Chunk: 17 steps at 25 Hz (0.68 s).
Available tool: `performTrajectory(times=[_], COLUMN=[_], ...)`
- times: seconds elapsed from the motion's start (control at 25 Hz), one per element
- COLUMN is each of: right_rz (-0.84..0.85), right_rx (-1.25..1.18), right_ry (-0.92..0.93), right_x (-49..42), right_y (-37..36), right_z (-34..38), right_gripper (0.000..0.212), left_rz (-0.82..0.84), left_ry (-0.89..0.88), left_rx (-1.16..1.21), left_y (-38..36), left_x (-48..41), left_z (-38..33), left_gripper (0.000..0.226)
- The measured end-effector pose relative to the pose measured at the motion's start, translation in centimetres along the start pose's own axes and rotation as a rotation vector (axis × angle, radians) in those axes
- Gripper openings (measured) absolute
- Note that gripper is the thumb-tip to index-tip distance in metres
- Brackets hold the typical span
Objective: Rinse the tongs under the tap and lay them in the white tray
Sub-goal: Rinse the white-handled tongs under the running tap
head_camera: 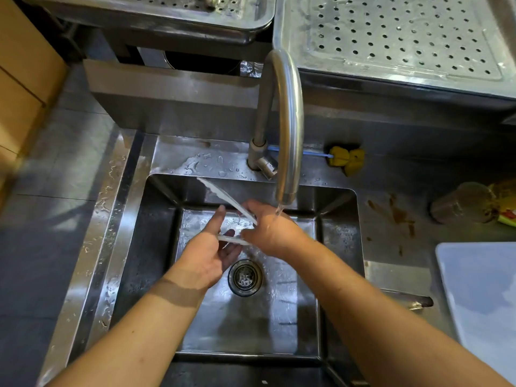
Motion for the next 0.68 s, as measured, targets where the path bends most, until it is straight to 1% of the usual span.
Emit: performTrajectory(times=[0.04, 0.08, 0.16, 0.24, 0.32, 0.36, 0.4, 0.44, 0.48, 0.52, 0.6, 0.64, 0.68], right_rz=[-0.078, -0.145, -0.224, -0.244, -0.251, -0.241, -0.224, -0.201, -0.158, -0.107, -0.003, 0.039, 0.062], right_rx=[0.144, 0.231, 0.276, 0.303, 0.366, 0.381, 0.379, 0.363, 0.301, 0.165, -0.224, -0.352, -0.408], right_ry=[0.065, 0.129, 0.190, 0.114, 0.049, 0.045, 0.060, 0.080, 0.084, 0.052, -0.124, -0.222, -0.295], right_x=[0.3, 0.8, 1.6, 1.8, 2.3, 2.8, 3.5, 4.3, 5.0, 5.4, 5.4, 5.3, 5.3], right_y=[-0.2, -0.3, -0.4, -0.1, 0.0, 0.0, -0.2, -0.6, -0.9, -0.9, -0.8, -0.9, -0.8], right_z=[0.3, 0.7, 1.1, 0.4, -0.5, -0.9, -1.2, -1.6, -2.0, -2.6, -4.6, -5.7, -6.6], right_gripper=[0.039, 0.041, 0.038, 0.035, 0.026, 0.024, 0.026, 0.033, 0.040, 0.042, 0.034, 0.029, 0.029], left_rz=[-0.030, -0.043, -0.061, -0.040, 0.049, 0.086, 0.108, 0.116, 0.113, 0.119, 0.167, 0.180, 0.177], left_ry=[-0.008, -0.016, -0.009, 0.031, 0.063, 0.063, 0.049, 0.035, 0.026, 0.021, 0.013, 0.006, -0.005], left_rx=[-0.004, -0.004, 0.057, 0.187, 0.230, 0.185, 0.109, 0.024, -0.049, -0.100, -0.188, -0.242, -0.302], left_y=[0.2, 0.2, 0.0, -0.6, -1.7, -2.2, -2.5, -2.7, -2.8, -3.0, -3.5, -3.5, -3.3], left_x=[0.0, 0.1, 0.2, 0.1, 0.4, 0.5, 0.6, 0.6, 0.7, 0.7, 1.1, 1.3, 1.6], left_z=[0.2, 0.5, 1.0, 1.5, 1.9, 2.1, 2.1, 2.1, 2.0, 2.1, 2.7, 3.3, 4.1], left_gripper=[0.048, 0.047, 0.054, 0.071, 0.079, 0.076, 0.067, 0.055, 0.044, 0.036, 0.028, 0.026, 0.027])
Point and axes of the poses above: each hand's wrist, its own x-axis away from the middle knuckle, its own y-axis out of the back of the hand, z = x × y, the point moved 7 cm from there along -x, towards the middle knuckle, and after that the axes turned 9 degrees about -y, right-handed, at the moved point
